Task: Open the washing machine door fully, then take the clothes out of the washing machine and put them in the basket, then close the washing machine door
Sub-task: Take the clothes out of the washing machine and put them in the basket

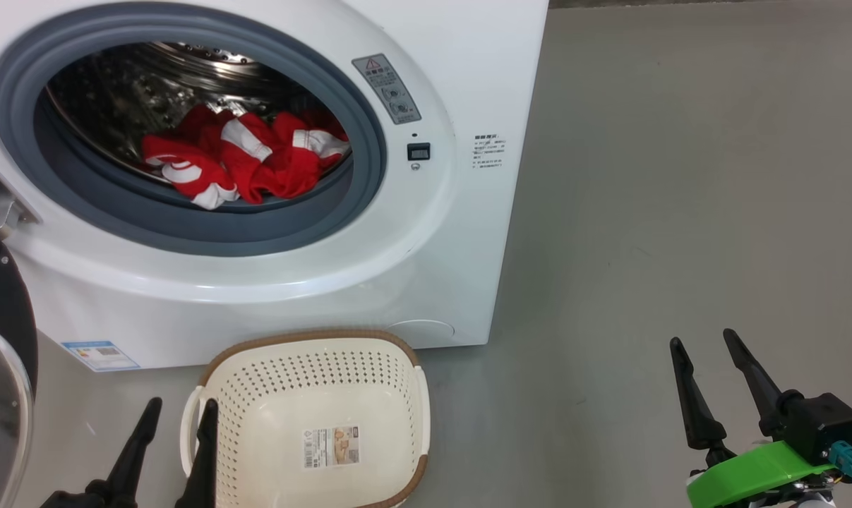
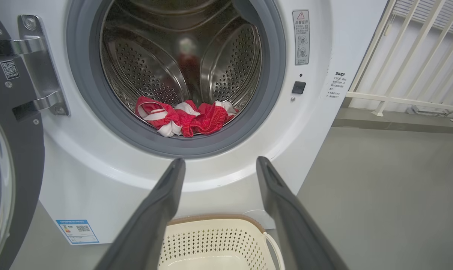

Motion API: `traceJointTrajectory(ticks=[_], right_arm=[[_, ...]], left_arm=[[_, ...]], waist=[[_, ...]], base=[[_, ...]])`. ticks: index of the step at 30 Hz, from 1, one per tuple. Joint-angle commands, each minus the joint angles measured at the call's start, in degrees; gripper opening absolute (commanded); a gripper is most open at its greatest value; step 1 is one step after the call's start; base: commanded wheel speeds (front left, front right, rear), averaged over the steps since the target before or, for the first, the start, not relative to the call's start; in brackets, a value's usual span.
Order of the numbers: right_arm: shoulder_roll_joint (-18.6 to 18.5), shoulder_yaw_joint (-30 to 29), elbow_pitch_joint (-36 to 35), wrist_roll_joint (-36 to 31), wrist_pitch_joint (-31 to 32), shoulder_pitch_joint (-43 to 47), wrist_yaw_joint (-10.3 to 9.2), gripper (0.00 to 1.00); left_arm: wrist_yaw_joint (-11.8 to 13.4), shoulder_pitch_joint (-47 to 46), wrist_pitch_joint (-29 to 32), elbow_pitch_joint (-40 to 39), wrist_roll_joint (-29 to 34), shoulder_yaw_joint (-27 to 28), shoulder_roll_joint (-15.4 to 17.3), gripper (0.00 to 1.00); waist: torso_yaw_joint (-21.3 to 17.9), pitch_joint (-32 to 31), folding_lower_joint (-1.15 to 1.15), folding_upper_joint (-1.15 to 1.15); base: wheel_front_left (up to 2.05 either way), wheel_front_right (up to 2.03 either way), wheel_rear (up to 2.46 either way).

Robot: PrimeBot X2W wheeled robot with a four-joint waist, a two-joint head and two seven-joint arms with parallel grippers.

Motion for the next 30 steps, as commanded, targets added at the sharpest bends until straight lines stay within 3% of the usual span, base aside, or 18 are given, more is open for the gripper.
traceJointTrajectory(ticks=[1, 12, 30], right_arm=[[-0.5, 1.24, -1.28, -0.04, -0.37, -1.82, 0.35, 1.0], [0.29, 1.57, -1.86, -0.12, -0.37, -3.94, 0.35, 1.0], [1.88, 3.11, -3.09, 0.14, -0.37, -11.34, 0.35, 1.0]], left_arm=[[-0.31, -2.19, -0.29, -0.93, 0.38, 1.95, 0.64, 1.0], [-0.31, -11.7, -0.29, 6.92, 2.1, -1.32, 1.92, 1.0], [-0.31, -50.97, 3.76, 37.05, 3.08, -11.65, 7.37, 1.0]], waist=[[-0.06, 0.16, 0.0, 0.0], [-1.22, 4.18, 0.0, 0.0], [-5.56, 17.2, 0.0, 0.0]], base=[[0.0, 0.0, 0.0], [0.0, 0.0, 0.0], [0.0, 0.0, 0.0]])
